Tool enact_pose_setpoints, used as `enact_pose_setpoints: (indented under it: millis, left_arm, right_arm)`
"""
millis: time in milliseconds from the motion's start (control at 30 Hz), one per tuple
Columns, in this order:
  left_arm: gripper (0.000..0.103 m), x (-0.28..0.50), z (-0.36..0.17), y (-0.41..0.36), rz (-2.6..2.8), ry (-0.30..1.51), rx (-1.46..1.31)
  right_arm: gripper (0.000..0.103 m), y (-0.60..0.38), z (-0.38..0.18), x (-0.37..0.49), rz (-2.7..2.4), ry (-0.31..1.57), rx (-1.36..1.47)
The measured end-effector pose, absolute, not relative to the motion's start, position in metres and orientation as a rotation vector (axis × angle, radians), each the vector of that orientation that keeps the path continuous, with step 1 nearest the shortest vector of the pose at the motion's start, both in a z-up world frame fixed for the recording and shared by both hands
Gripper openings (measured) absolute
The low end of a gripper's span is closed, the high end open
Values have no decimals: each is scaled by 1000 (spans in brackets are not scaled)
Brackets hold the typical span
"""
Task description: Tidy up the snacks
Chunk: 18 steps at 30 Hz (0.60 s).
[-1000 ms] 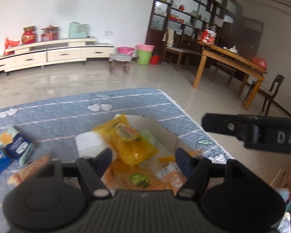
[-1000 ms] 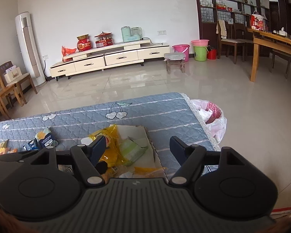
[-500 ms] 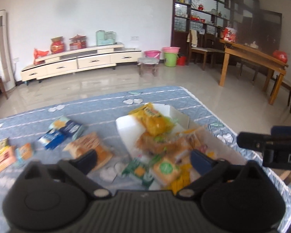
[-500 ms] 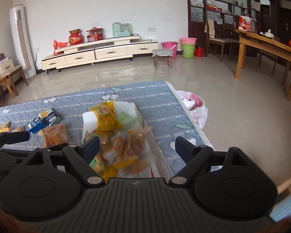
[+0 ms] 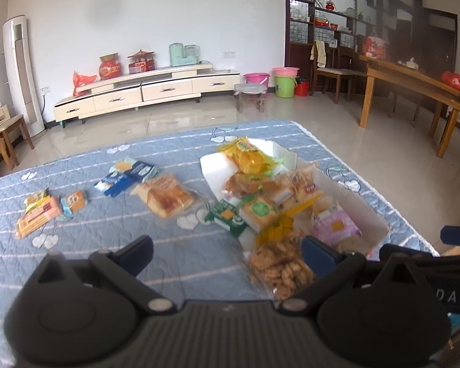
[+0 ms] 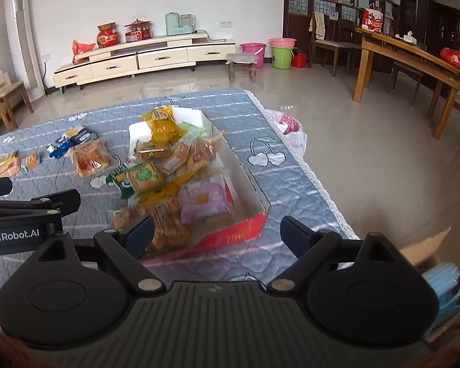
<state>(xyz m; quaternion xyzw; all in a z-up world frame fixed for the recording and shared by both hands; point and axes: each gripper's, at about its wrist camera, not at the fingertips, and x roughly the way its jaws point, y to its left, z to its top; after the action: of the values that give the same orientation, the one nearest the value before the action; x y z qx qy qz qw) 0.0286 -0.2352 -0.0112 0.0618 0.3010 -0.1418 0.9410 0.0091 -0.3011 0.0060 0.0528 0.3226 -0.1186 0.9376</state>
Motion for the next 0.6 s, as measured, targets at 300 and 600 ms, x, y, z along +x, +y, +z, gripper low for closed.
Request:
enact_pose_setpoints:
  millis: [300,600]
  left_arm:
    - [102,19,-12,-237,-275,616,126]
    - [102,15,-12,-235,-277,611,115]
  right_arm:
    - [103,-298,0,-4,-262,674,102]
    - [103,-295,-4,-9,-248,686,98]
